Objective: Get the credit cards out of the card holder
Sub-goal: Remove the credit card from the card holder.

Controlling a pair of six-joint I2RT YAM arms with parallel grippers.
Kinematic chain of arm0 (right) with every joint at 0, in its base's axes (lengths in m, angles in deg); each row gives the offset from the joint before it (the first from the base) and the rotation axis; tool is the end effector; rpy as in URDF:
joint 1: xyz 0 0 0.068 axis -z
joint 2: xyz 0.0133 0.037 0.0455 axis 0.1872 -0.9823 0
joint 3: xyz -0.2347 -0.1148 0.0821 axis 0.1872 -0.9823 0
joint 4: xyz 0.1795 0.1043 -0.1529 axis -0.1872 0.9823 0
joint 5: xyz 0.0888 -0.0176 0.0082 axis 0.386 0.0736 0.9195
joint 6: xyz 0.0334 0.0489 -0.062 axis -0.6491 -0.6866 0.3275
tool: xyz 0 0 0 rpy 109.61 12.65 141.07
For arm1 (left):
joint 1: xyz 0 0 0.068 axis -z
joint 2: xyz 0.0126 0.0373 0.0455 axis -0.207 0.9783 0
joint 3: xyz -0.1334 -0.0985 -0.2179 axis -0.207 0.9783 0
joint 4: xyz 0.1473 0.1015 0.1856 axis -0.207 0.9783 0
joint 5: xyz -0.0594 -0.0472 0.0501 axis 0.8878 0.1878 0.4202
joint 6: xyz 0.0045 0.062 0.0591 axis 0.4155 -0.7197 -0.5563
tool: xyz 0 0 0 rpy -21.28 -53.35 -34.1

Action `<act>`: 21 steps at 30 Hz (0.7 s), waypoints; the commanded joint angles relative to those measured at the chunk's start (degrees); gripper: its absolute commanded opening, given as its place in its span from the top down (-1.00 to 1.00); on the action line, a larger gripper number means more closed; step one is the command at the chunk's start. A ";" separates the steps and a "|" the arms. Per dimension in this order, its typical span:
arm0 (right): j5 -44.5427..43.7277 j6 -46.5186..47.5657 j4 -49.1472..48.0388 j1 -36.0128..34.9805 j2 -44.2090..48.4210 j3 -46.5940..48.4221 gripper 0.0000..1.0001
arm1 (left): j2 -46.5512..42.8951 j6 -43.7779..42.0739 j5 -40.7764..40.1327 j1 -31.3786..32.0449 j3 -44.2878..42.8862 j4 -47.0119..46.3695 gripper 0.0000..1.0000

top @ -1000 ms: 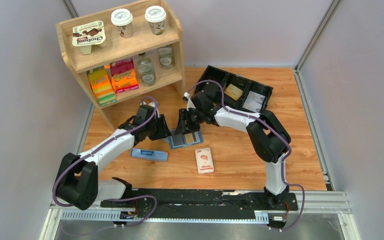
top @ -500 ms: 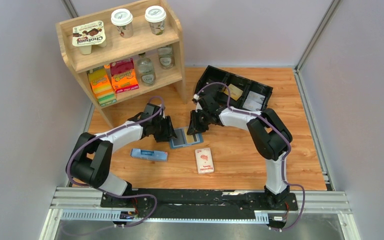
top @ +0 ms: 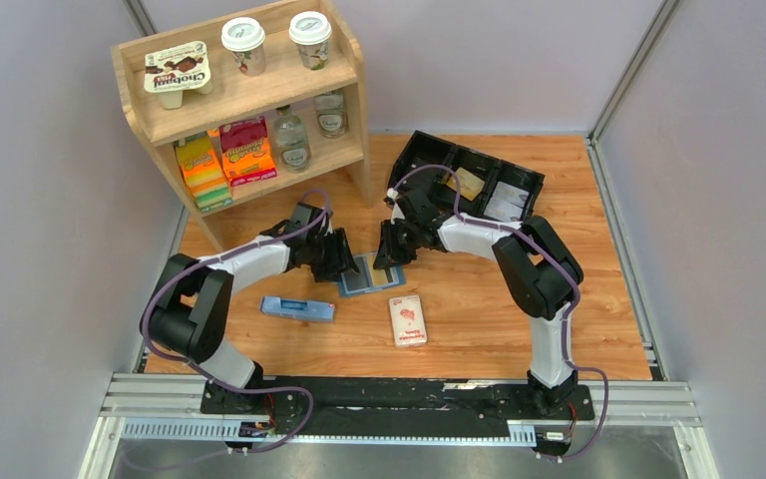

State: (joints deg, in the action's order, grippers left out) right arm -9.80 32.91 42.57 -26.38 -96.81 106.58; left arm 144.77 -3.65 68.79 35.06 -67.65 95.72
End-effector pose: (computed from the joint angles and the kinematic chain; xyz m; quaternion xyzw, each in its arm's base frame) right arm 0.3247 0.2843 0.1180 -0.1155 0.9305 0.3230 0.1287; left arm 0.2794 -0.1427 0.1348 -0.1075 0.9459 -0.2622 0.1579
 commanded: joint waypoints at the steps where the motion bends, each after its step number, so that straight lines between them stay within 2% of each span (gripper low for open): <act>1: -3.12 1.83 1.53 0.25 -3.28 -2.00 0.56 | 0.53 0.97 2.03 -0.35 -2.67 -1.80 -0.21; 15: -1.89 1.39 1.01 0.34 -3.19 -2.09 0.54 | -4.92 -1.48 -0.60 -0.26 -4.61 3.73 -0.12; 21: -1.53 1.13 0.83 0.34 -3.28 -2.09 0.54 | -3.61 -5.00 -0.43 -0.26 -7.15 6.63 -0.07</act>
State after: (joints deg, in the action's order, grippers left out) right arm -8.42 32.89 41.28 -26.11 -97.10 106.28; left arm 141.71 -5.29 68.57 35.04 -71.49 99.63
